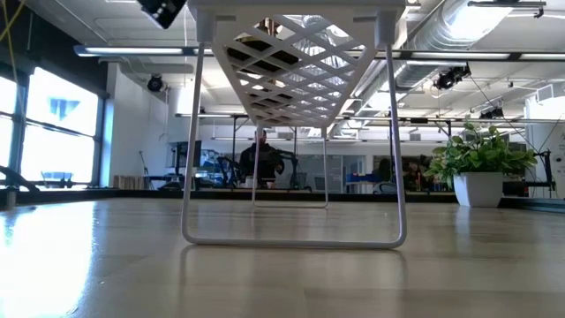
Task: Pick & Place candle stick holders
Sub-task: Put the transparent candle holder on the shelf aligned with the other transparent candle holders
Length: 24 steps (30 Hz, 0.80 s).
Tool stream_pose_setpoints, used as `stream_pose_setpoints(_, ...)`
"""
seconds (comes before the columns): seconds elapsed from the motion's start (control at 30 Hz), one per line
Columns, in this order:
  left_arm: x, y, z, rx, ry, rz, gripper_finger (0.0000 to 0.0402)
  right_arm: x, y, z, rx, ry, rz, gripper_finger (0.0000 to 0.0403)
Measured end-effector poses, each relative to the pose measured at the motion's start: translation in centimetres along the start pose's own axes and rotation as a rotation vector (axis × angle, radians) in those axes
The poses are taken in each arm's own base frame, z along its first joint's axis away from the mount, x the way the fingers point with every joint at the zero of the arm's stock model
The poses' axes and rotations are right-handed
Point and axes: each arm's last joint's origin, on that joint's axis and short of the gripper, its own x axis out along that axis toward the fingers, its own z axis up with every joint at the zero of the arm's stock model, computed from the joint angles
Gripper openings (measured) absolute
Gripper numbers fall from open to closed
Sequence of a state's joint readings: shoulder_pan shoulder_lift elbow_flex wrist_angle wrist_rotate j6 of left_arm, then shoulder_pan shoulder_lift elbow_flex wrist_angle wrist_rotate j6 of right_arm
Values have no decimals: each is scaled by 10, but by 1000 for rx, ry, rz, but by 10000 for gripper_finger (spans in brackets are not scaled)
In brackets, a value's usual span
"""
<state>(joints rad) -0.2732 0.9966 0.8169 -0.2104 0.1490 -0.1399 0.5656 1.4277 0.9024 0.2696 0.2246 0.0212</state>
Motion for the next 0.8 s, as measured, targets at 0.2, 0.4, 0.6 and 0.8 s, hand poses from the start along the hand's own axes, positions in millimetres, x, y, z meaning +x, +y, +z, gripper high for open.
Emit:
stream_pose_setpoints(0.2,3,-30,-17,56,146,-125,238,0,-1,0,-23,-2,-9,213)
stream_pose_setpoints(0.4,11,-67,-34,145,239,-223,238,0,-1,2,-24,-20,-15,209)
stream_pose_setpoints(0.6,26,-93,-54,196,323,-187,238,0,-1,4,-20,-38,-11,209)
stream_pose_setpoints(0.8,49,-99,-67,152,354,-122,238,0,-1,4,-19,-41,-3,209)
